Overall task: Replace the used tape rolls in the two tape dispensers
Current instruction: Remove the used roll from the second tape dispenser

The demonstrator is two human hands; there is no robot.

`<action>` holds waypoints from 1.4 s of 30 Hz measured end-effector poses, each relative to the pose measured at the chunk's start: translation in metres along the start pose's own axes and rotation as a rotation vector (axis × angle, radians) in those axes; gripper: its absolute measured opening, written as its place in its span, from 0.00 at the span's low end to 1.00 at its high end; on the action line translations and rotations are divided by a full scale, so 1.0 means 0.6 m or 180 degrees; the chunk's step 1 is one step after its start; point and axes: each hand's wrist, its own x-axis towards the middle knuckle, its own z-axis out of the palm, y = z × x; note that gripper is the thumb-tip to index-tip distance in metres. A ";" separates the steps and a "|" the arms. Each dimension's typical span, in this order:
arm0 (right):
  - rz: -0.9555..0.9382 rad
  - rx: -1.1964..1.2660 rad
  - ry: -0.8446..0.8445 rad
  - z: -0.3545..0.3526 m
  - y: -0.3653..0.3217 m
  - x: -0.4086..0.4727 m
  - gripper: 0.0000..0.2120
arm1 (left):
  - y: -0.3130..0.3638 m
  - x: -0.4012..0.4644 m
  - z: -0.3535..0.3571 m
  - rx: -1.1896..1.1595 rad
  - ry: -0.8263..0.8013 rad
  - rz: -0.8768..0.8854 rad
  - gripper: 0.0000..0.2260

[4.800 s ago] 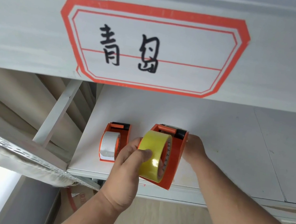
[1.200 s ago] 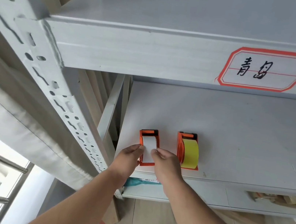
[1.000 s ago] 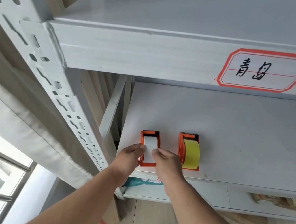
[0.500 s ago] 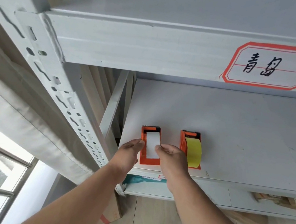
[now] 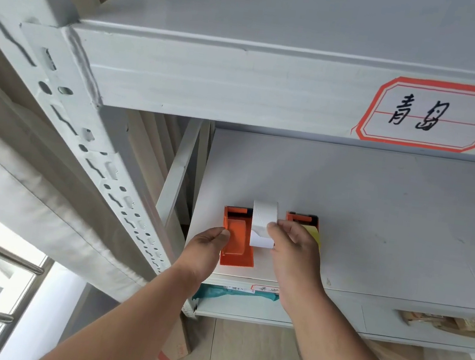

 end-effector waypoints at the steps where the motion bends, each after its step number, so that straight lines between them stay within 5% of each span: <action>1: 0.0046 0.0080 0.0005 0.000 0.000 0.000 0.04 | -0.002 0.002 0.000 0.0059 0.0011 -0.0001 0.12; 10: 0.0351 0.0374 0.0019 -0.003 0.002 -0.008 0.10 | -0.016 0.012 -0.002 0.0393 0.0069 0.0128 0.13; 18: 0.0418 0.0526 0.0023 -0.008 0.000 -0.032 0.04 | -0.015 -0.014 -0.003 0.0482 0.0061 0.0207 0.11; 21: 0.0332 0.0587 -0.0005 -0.019 0.000 -0.047 0.04 | 0.001 -0.051 0.004 0.0439 0.0341 0.0660 0.17; 24: 0.0161 0.0675 -0.0065 -0.040 -0.007 -0.066 0.03 | 0.043 -0.109 0.025 -0.0076 0.0634 0.1194 0.08; 28: -0.0150 0.0640 -0.0146 -0.080 -0.025 -0.092 0.04 | 0.088 -0.172 0.071 -0.0248 -0.0135 0.1511 0.14; 33: -0.0363 0.0634 0.0011 -0.171 -0.037 -0.121 0.07 | 0.114 -0.226 0.153 -0.0124 -0.0512 0.1690 0.12; 42: -0.0460 0.0778 0.0772 -0.491 -0.002 -0.201 0.07 | 0.080 -0.367 0.454 0.0303 -0.1188 0.1635 0.13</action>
